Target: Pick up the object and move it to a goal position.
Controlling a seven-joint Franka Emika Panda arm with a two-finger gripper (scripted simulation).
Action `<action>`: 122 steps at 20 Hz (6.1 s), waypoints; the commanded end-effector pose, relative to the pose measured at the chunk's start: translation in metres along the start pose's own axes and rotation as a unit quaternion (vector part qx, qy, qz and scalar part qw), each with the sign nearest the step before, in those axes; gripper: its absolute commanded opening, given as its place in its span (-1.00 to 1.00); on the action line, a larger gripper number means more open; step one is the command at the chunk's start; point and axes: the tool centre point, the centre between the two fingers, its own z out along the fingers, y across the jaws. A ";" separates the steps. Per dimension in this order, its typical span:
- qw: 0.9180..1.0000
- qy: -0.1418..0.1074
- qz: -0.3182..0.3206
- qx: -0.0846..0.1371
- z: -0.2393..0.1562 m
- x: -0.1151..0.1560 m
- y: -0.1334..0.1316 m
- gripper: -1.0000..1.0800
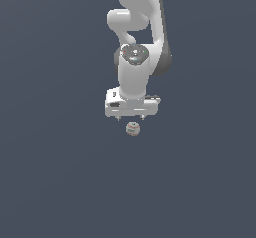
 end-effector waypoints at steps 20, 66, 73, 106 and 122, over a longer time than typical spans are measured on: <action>1.000 -0.008 -0.026 0.011 0.003 -0.003 -0.002 0.92; 0.897 0.015 -0.441 0.005 0.062 -0.016 -0.017 0.92; 0.897 0.015 -0.443 0.005 0.083 -0.017 -0.018 0.92; 0.896 0.015 -0.443 0.004 0.079 -0.028 0.016 -1.00; 0.896 0.016 -0.444 0.006 -0.041 -0.074 0.146 -1.00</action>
